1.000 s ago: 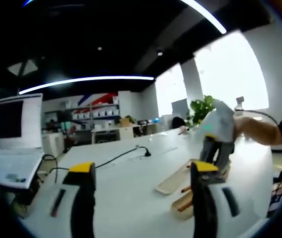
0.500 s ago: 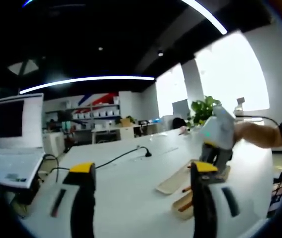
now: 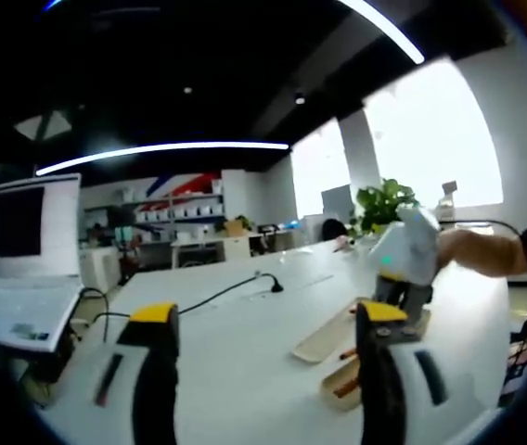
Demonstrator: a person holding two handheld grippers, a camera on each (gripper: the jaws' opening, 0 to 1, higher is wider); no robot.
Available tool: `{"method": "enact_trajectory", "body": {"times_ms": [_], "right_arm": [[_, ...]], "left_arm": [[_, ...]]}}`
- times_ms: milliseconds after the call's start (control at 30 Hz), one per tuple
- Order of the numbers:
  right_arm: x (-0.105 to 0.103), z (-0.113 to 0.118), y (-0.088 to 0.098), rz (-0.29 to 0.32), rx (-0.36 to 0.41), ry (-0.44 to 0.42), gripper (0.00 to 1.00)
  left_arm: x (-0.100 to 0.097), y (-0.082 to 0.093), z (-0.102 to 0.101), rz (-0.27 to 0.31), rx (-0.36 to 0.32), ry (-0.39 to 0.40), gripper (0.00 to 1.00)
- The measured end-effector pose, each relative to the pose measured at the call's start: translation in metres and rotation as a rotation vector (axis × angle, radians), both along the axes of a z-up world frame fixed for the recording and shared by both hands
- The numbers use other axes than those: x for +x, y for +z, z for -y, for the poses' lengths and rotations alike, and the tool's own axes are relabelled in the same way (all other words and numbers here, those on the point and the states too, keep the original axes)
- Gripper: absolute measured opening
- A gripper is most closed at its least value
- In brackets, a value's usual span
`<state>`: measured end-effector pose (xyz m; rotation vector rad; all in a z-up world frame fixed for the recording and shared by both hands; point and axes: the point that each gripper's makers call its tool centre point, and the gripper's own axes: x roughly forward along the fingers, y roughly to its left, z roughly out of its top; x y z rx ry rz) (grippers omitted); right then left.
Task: Arrange the utensils inside the cutlery case until each visible utensil rests in its matching compartment.
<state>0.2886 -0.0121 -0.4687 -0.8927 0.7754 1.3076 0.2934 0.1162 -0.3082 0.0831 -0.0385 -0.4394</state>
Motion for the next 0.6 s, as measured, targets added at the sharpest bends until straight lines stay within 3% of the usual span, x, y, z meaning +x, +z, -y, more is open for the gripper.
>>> {"method": "enact_trajectory", "body": {"times_ms": [400,600], "right_arm": [[-0.001,0.002,-0.002,-0.019,-0.001,0.000,0.00],[-0.006,-0.003,0.019,-0.041,0.071,0.009,0.00]], "left_arm": [[0.000,-0.001,-0.001,-0.002,0.000,0.003,0.82],[0.000,-0.001,-0.002,-0.003,-0.001,0.007,0.82]]}}
